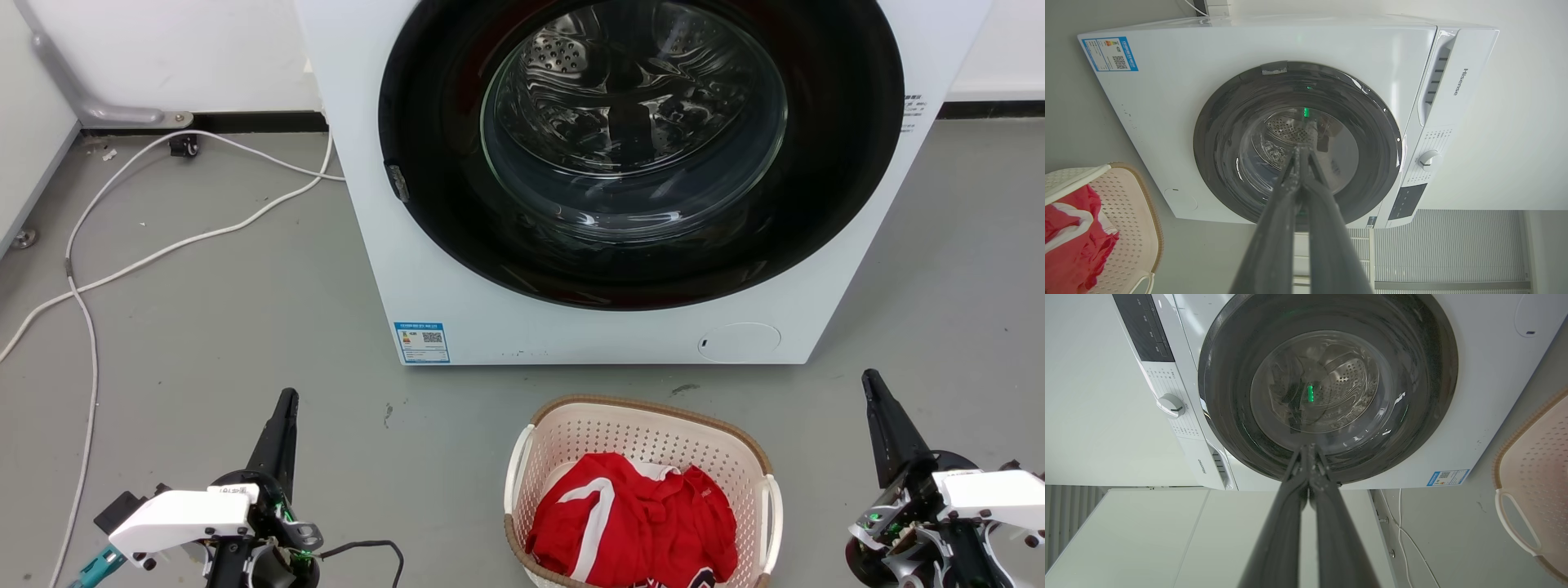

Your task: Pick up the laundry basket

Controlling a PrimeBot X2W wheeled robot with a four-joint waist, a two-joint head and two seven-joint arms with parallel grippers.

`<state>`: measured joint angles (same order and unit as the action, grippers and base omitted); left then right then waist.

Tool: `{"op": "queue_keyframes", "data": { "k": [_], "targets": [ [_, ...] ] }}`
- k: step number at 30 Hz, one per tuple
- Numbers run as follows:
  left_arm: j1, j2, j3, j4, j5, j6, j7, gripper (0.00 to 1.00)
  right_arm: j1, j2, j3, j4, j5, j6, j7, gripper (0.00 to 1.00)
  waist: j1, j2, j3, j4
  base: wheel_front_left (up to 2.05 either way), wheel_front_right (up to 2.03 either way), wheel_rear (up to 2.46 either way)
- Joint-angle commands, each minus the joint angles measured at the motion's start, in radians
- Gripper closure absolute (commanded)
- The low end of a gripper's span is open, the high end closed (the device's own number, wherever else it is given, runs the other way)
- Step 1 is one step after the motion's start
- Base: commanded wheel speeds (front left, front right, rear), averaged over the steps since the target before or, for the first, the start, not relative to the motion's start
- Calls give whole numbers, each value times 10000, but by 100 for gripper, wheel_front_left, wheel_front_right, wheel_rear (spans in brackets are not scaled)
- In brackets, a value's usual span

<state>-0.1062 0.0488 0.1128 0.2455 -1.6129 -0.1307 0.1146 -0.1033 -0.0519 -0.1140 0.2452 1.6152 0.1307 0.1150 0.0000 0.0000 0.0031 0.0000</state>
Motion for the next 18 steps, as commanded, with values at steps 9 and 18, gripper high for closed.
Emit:
{"op": "queue_keyframes", "data": {
  "k": [9, 18],
  "targets": [
    [-68, 30, 22, -2, 1, -19, 18, 100, -116, 30, 5, 4, -49, 0, 4, 100, 0, 0, 0, 0, 0, 0, 0],
    [178, -27, -70, -15, 175, 2, -223, 0, 179, 9, 62, 100, -184, 0, -220, 0, 1, 0, 7, 2, 0, 0, 0]
  ]
}}
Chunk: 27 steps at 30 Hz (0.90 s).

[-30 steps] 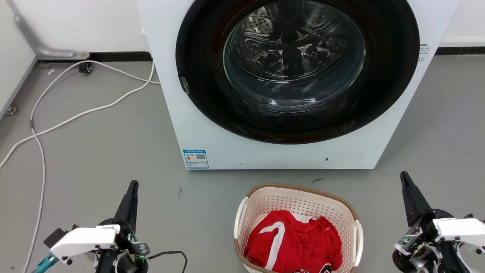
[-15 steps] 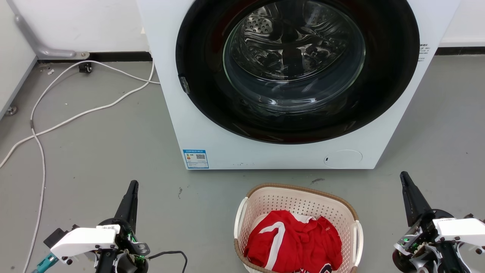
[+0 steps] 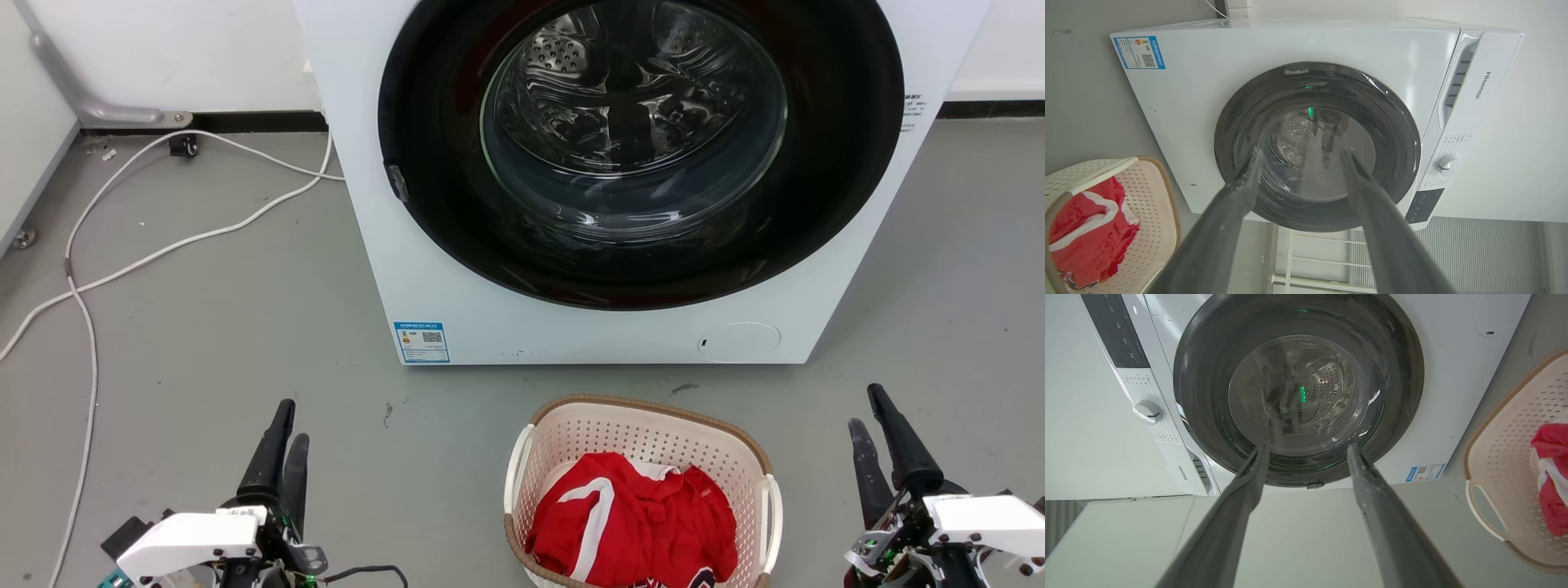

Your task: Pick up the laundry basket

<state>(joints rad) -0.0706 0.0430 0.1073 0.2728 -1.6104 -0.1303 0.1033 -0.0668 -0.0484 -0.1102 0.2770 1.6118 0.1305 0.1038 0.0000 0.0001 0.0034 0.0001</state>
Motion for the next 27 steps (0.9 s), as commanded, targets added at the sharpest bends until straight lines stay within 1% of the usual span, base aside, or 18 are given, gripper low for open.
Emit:
{"op": "queue_keyframes", "data": {
  "k": [1, 7, 13, 14, 19, 20, 27],
  "targets": [
    [-164, 31, -26, -336, 241, -2, -161, 0, -178, -25, 17, -239, -233, 2, -160, 0, 1, -1, 6, 1, 0, 0, 0],
    [-103, 35, 4, -561, 875, -2, -411, 0, -147, -26, -41, -450, -1019, 2, -409, 0, 1, -1, 17, 5, 0, 0, 0],
    [-60, 40, 19, -862, 2159, 13, -689, 0, -86, -27, 3, -886, -2430, 2, -690, 0, 1, -1, 37, 8, 0, 0, 0],
    [-30, 41, -22, -983, 2689, 19, -779, 0, -58, -27, 50, -1028, -2877, 2, -780, 0, 1, -1, 42, 6, 0, 0, 0],
    [73, 45, -142, -1291, 3735, 202, -995, 0, 29, -28, 189, -1365, -4126, 2, -994, 0, 1, -1, 55, 5, 0, 0, 0],
    [73, 45, -142, -1291, 3735, 202, -995, 0, 29, -28, 189, -1365, -4126, 2, -994, 0, 1, -1, 55, 5, 0, 0, 0],
    [227, 50, -392, -1430, 5301, 592, -1278, 0, 194, -29, 345, -1584, -6021, 2, -1277, 0, 1, -1, 63, 9, 0, 0, 0]
  ]
}}
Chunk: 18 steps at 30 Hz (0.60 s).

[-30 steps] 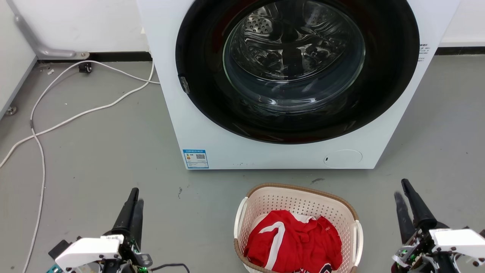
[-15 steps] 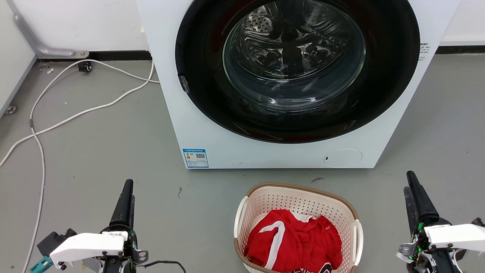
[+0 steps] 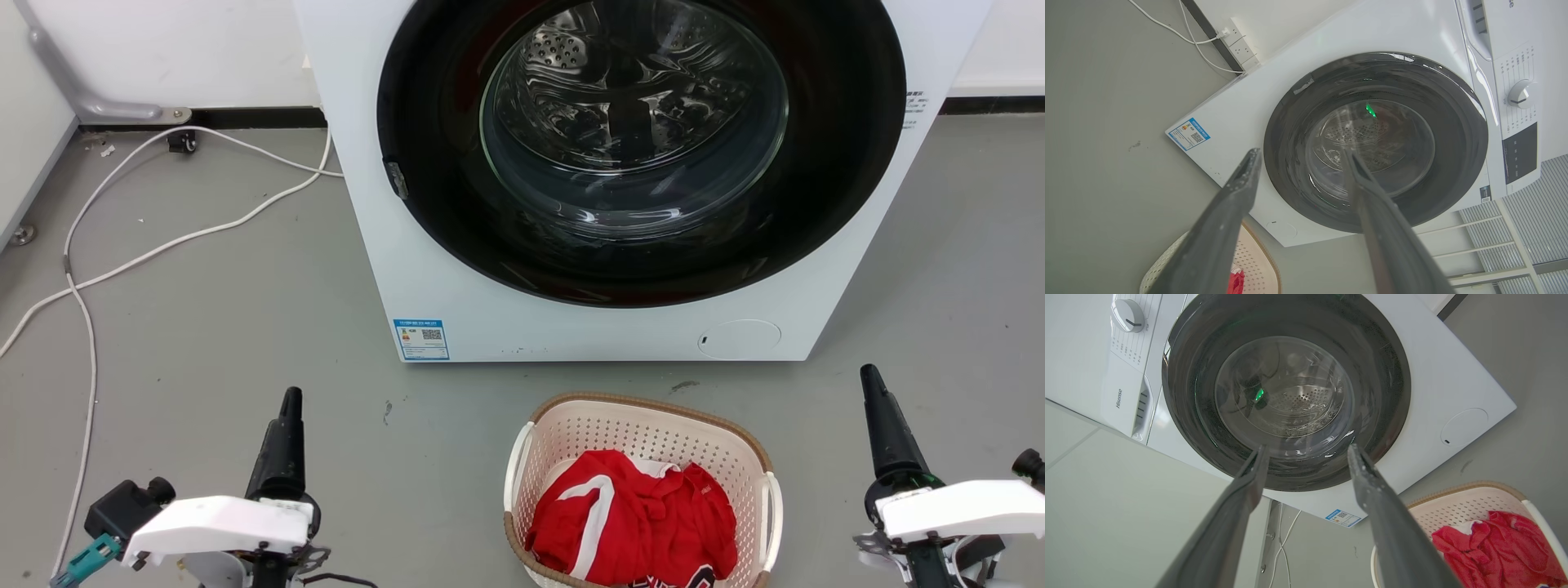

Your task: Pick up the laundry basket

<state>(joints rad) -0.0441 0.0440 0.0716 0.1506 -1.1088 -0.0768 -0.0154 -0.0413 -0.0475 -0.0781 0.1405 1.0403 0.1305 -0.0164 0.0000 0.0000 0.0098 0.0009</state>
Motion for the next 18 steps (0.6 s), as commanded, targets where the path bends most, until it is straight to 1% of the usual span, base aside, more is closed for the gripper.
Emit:
{"op": "queue_keyframes", "data": {
  "k": [1, 3, 4, 7, 13, 14, 18],
  "targets": [
    [-16, 41, -78, -204, 483, 133, -125, 0, -44, -38, 28, -238, -526, 2, -112, 0, 0, 0, -1, 3, 0, 0, 0],
    [9, 42, -164, -217, 884, 263, -201, 0, 1, -39, 27, -273, -946, 2, -189, 0, 0, 0, -1, 4, 0, 0, 0],
    [41, 44, -274, -237, 1479, 411, -313, 0, 62, -39, 11, -330, -1532, 2, -303, 0, 0, 0, 3, 5, 0, 0, 0],
    [78, 46, -346, -285, 1954, 506, -423, 0, 111, -39, 16, -421, -2089, 3, -407, 0, 0, 0, 8, 3, 0, 0, 0],
    [154, 50, -385, -418, 2793, 481, -627, 0, 236, -40, 131, -571, -3020, 3, -613, 0, 0, 0, 17, 0, 0, 0, 0],
    [203, 51, -369, -493, 3179, 451, -724, 0, 296, -40, 150, -660, -3468, 3, -712, 0, 0, 0, 21, 0, 0, 0, 0],
    [277, 53, -388, -559, 3733, 427, -849, 0, 369, -41, 172, -766, -4074, 3, -844, 0, 0, 0, 24, -2, 0, 0, 0]
  ]
}}
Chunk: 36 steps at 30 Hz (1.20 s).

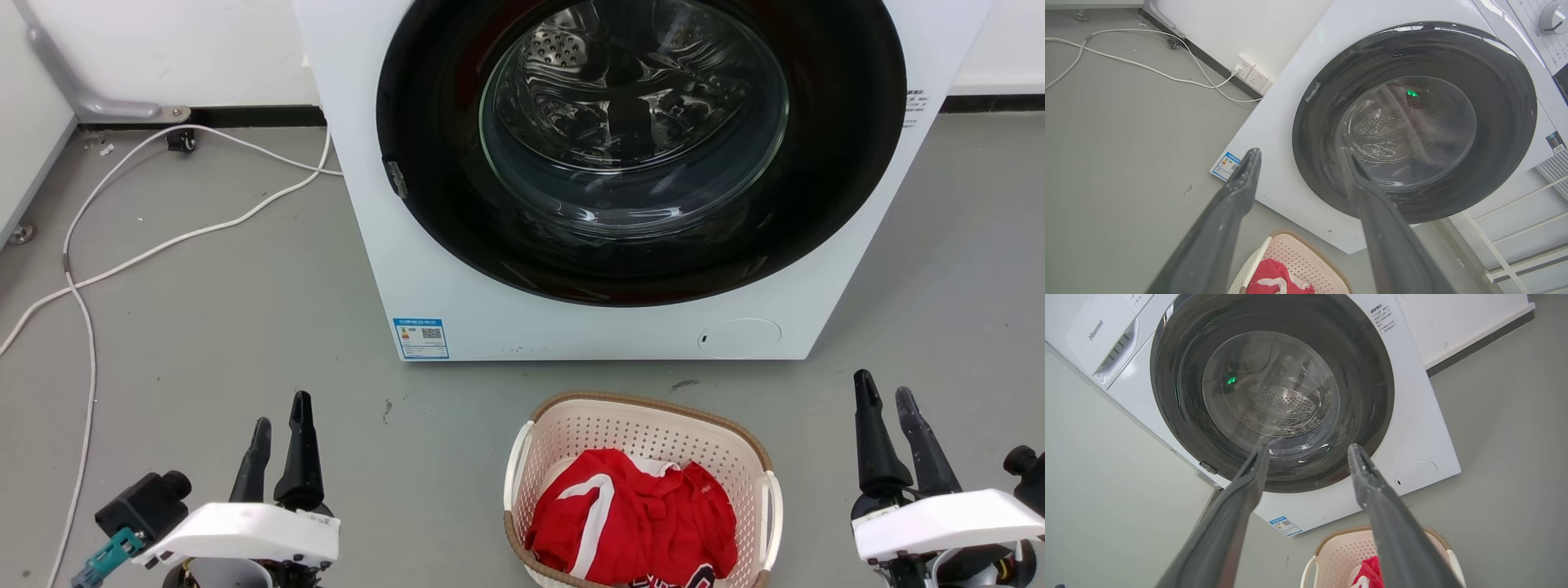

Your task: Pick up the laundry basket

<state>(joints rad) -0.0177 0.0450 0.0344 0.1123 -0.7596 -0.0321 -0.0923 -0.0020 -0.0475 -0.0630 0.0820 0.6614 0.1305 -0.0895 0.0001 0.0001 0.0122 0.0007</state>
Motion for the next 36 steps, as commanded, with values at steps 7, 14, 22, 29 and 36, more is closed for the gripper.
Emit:
{"op": "queue_keyframes", "data": {
  "k": [7, 14, 22, 29, 36],
  "targets": [
    [169, 48, -63, -258, 1132, -39, -290, 0, 147, -42, 39, -315, -1341, 3, -313, 0, 0, -1, 3, 4, 0, 0, 0],
    [293, 51, -86, -322, 1955, -19, -484, 0, 280, -42, 65, -448, -2281, 3, -515, 0, -1, -1, 6, 6, 0, 0, 0],
    [437, 53, -130, -317, 2741, -25, -697, 0, 395, -43, 33, -544, -3266, 2, -725, 0, -1, -1, -8, 11, 0, 0, 0],
    [572, 56, -154, -307, 3532, -17, -915, 0, 560, -44, -8, -617, -4121, 2, -944, 0, -1, -1, -13, 11, 0, 0, 0],
    [665, 58, -193, -330, 4204, 19, -1092, 0, 656, -44, -95, -729, -4827, 2, -1124, 0, -1, -1, 12, 10, 0, 0, 0]
  ]
}}
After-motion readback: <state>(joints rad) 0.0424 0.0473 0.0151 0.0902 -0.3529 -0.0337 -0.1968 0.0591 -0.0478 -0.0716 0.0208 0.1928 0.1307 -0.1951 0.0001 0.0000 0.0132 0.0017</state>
